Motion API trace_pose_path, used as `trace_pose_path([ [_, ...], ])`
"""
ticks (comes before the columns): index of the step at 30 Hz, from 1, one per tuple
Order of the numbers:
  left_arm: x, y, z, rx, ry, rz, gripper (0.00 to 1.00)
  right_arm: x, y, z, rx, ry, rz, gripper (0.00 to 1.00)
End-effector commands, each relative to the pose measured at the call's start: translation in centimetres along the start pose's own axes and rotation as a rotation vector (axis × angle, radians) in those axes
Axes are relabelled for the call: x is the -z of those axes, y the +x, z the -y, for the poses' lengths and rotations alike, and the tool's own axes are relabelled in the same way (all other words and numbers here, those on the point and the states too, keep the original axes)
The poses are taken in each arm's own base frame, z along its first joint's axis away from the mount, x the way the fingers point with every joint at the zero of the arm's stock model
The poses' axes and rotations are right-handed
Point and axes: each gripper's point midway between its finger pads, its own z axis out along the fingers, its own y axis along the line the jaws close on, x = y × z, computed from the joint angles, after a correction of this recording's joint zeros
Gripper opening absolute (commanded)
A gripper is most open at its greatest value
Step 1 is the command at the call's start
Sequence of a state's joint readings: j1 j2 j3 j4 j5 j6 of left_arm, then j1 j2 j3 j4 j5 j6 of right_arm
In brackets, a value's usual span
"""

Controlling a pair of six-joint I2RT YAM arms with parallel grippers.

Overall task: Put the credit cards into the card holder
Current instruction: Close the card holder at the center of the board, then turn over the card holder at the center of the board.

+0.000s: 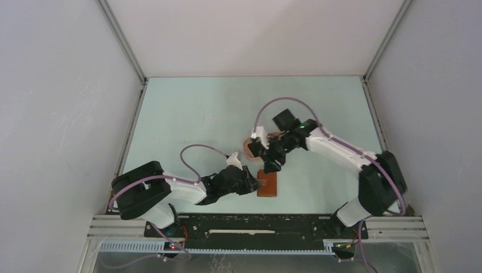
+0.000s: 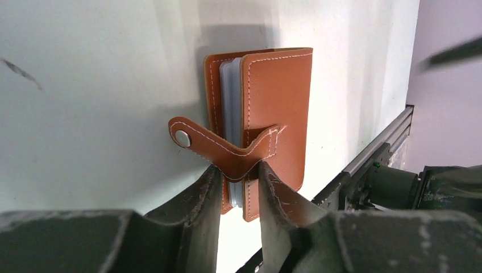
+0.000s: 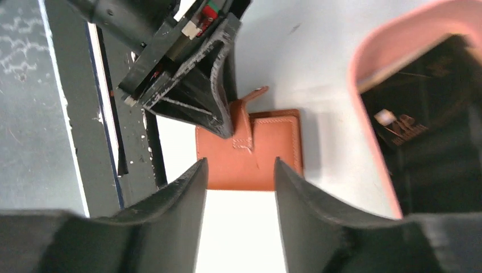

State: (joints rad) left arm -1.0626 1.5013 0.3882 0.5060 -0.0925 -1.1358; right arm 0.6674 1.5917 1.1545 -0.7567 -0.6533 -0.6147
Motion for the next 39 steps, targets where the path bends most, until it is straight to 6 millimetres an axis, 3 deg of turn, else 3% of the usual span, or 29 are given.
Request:
trace_pose_path([
  [1, 0.1, 2.7, -4.0, -0.054, -0.135, -0.103, 0.19, 5.7, -2.7, 0.9, -0.054, 0.065, 0.27, 0.64],
  [4, 0.0, 2.9, -4.1, -0.051, -0.135, -0.108, 0.19, 7.4, -1.4, 0.3, -0.273, -0.086, 0.427, 0.91],
  [6, 0.0, 2.9, -4.1, -0.05, -0.132, -0.107, 0.18, 7.3, 0.3, 0.0, -0.397, -0.185, 0.454, 0.94],
  [11, -0.4, 3.1, -4.1, -0.043, -0.126, -0.115, 0.17, 5.5, 4.1, 3.1, -0.724, -0.168, 0.384, 0.91],
  [18, -0.5, 3.2, -3.9, -0.035, -0.11, -0.113, 0.16, 2.5, 7.2, 4.9, -0.89, -0.103, 0.284, 0.85],
  [26, -0.8, 3.3, -3.7, -0.037, -0.101, -0.12, 0.15, 0.6, 8.4, 4.6, -1.015, -0.162, 0.227, 0.81],
  [39, -1.1, 3.2, -3.1, -0.036, -0.082, -0.122, 0.14, -1.8, 8.2, 2.7, -1.036, -0.28, 0.172, 0.7],
])
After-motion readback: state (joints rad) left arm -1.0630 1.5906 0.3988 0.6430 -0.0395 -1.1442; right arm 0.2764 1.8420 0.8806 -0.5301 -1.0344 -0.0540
